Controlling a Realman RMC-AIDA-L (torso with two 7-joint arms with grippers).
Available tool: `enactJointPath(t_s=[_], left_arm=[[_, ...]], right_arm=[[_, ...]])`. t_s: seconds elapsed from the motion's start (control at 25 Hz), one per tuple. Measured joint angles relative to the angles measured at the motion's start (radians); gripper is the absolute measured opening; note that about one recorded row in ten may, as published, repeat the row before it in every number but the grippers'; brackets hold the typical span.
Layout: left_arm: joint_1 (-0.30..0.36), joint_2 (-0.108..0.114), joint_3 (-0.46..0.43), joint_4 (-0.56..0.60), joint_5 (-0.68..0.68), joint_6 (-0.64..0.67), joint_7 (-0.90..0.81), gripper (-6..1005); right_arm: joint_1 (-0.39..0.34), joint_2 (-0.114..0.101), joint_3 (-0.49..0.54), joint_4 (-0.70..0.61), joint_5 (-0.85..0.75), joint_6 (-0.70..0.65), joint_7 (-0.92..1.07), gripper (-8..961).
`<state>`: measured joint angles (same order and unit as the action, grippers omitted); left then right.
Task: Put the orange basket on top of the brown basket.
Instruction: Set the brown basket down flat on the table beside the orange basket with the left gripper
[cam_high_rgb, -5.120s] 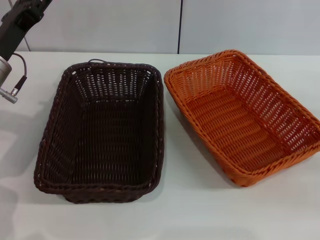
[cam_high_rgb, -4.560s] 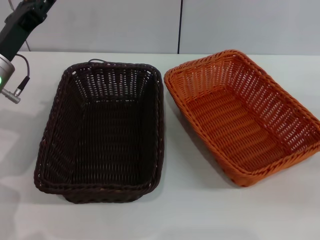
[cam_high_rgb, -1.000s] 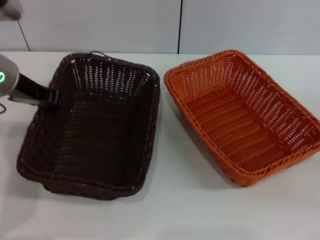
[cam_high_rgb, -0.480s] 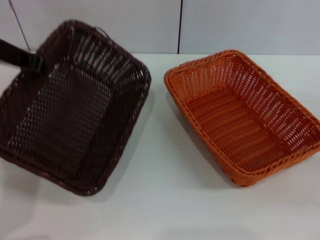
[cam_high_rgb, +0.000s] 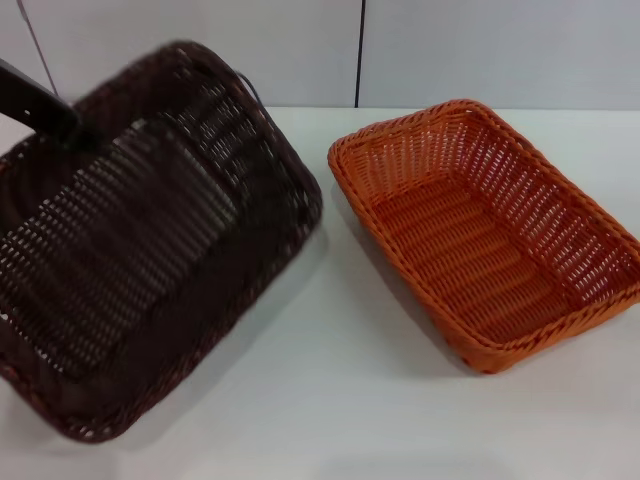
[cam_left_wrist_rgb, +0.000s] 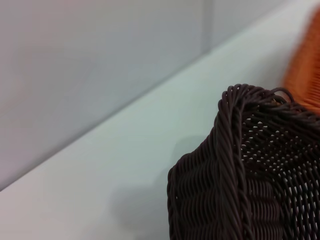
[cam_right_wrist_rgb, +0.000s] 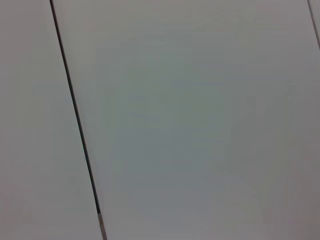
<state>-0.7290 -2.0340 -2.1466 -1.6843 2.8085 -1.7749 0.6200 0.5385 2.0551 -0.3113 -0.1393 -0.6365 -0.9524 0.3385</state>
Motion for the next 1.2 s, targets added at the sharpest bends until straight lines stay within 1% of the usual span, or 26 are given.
enactJointPath(t_s=[0.08,0.16,0.2,0.28,0.32,0.36,0.4,0.44,0.48,0.56,0.68,0.72,0.76,0.88,0.92,0.96,1.0,1.08,1.16,1.2], left_arm=[[-0.023,0.002,-0.001,0.023,-0.055,-0.057,0.086,196],[-0.041,0.003,0.004,0.068,-0.090,-0.077,0.123,196],[-0.041,0.003,0.004,0.068,-0.090,-0.077,0.123,196],[-0.072,0.002,0.011,0.162,-0.105,-0.085,0.157,196],[-0.097,-0.001,0.012,0.233,-0.105,-0.079,0.174,196],[-0.097,-0.001,0.012,0.233,-0.105,-0.079,0.174,196],[-0.115,-0.006,0.011,0.290,-0.105,-0.067,0.187,196],[-0.162,-0.017,0.009,0.419,-0.113,-0.022,0.207,196],[-0.162,-0.017,0.009,0.419,-0.113,-0.022,0.207,196],[-0.207,-0.020,0.010,0.530,-0.132,0.028,0.215,197],[-0.207,-0.020,0.010,0.530,-0.132,0.028,0.215,197],[-0.269,-0.020,0.004,0.670,-0.159,0.099,0.220,197],[-0.300,-0.020,0.001,0.732,-0.173,0.146,0.220,197],[-0.300,-0.020,0.001,0.732,-0.173,0.146,0.220,197],[-0.323,-0.020,0.001,0.776,-0.186,0.180,0.221,197],[-0.323,-0.020,0.001,0.776,-0.186,0.180,0.221,197],[-0.357,-0.023,0.006,0.846,-0.212,0.240,0.222,197],[-0.357,-0.023,0.006,0.846,-0.212,0.240,0.222,197],[-0.380,-0.026,0.012,0.909,-0.236,0.312,0.214,197],[-0.380,-0.026,0.012,0.915,-0.237,0.327,0.209,197]], right_arm=[[0.000,0.000,0.000,0.001,0.001,0.008,0.002,782],[0.000,0.000,0.000,0.002,0.002,0.027,0.003,782],[0.000,0.000,0.000,0.002,0.002,0.027,0.003,782],[0.000,0.001,0.000,0.003,0.002,0.034,0.003,782],[0.000,0.001,0.000,0.004,0.002,0.036,0.003,782],[-0.002,0.002,0.000,0.005,0.008,0.037,0.003,782],[-0.002,0.002,0.000,0.005,0.008,0.037,0.003,782],[-0.003,0.003,0.000,0.006,0.014,0.038,0.002,782],[-0.003,0.003,0.000,0.008,0.019,0.038,-0.001,782],[-0.008,0.003,0.000,0.011,0.025,0.039,-0.003,782],[-0.010,0.003,0.000,0.012,0.025,0.040,-0.004,782],[-0.012,0.003,0.000,0.014,0.025,0.041,-0.004,782],[-0.015,0.004,0.000,0.018,0.025,0.041,-0.004,782],[-0.018,0.005,0.000,0.021,0.025,0.041,-0.004,782],[-0.019,0.005,0.000,0.022,0.025,0.041,-0.004,782],[-0.020,0.005,0.000,0.022,0.025,0.041,-0.004,782],[-0.020,0.005,0.000,0.022,0.025,0.041,-0.004,782],[-0.020,0.005,0.000,0.023,0.025,0.041,-0.005,781],[-0.019,0.005,0.000,0.023,0.025,0.044,-0.005,781],[-0.019,0.005,0.000,0.023,0.025,0.044,-0.005,781]])
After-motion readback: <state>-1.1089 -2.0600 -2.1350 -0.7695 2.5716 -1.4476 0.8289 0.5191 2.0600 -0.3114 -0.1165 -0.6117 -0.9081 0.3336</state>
